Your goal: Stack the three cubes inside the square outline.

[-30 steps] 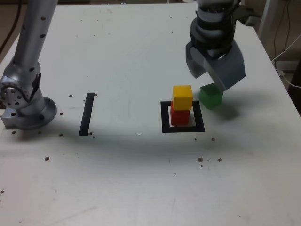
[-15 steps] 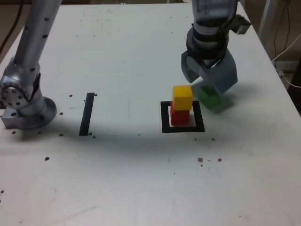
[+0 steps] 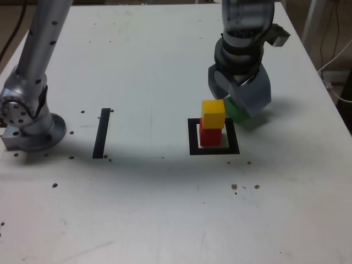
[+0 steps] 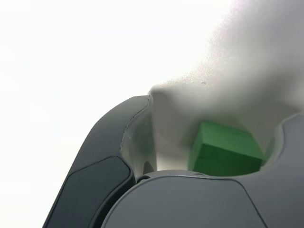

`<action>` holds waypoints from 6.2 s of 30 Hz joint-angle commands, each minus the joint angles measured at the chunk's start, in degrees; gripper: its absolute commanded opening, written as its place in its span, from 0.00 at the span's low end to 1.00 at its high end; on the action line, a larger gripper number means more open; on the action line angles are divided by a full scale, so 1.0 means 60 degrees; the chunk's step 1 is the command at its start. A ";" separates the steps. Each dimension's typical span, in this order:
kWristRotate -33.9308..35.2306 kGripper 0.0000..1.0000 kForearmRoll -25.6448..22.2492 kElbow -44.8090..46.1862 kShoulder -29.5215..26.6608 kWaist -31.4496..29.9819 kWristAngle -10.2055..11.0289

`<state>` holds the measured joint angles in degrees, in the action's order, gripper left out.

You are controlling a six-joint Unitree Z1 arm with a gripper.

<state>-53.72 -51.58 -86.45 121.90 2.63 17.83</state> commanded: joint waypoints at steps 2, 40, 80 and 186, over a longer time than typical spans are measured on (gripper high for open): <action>0.0021 0.79 0.0009 0.0016 0.0046 -0.0030 -0.0006; 0.3073 0.11 -0.0987 -0.0597 -0.0829 -0.0380 0.0017; 0.9668 0.12 -0.6298 -0.3276 -0.1253 -0.1359 -0.1025; 1.1068 0.99 -0.5871 -0.1789 -0.1837 -0.2473 -0.0337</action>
<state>13.04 -86.44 -97.94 112.62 -12.00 16.74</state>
